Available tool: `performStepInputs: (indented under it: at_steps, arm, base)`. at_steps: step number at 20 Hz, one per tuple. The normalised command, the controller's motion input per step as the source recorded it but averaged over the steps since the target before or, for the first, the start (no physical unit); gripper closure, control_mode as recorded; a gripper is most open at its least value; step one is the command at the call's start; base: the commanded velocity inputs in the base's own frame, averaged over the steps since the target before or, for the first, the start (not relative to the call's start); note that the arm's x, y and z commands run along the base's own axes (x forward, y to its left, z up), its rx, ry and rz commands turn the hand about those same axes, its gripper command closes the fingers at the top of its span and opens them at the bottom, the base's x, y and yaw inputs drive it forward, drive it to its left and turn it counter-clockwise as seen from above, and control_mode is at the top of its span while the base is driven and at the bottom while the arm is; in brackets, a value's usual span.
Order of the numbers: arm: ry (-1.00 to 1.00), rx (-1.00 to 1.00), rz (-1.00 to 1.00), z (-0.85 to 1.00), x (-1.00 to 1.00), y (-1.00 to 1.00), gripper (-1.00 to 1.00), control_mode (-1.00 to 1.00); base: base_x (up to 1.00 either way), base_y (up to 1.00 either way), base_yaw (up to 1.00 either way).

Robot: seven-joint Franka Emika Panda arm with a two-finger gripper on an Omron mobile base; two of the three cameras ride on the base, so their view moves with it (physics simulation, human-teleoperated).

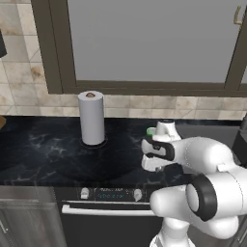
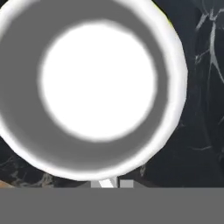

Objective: Clear the mugs and bowl far away from the sink.

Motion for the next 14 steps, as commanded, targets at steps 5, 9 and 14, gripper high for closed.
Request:
performStepInputs:
  at_steps: [5, 9, 14]
  arm:
    - [-0.11, 0.00, 0.00, 0.52, -0.06, 0.00, 1.00, -1.00]
    - [-0.13, 0.00, 0.00, 1.00, -0.37, 0.00, 1.00, -1.00]
    - [-0.01, 0.00, 0.00, 1.00, -0.42, 0.00, 1.00, -1.00]
  base:
    - [0.00, 0.00, 0.00]
    - [0.00, 0.00, 0.00]
    - [0.00, 0.00, 0.00]
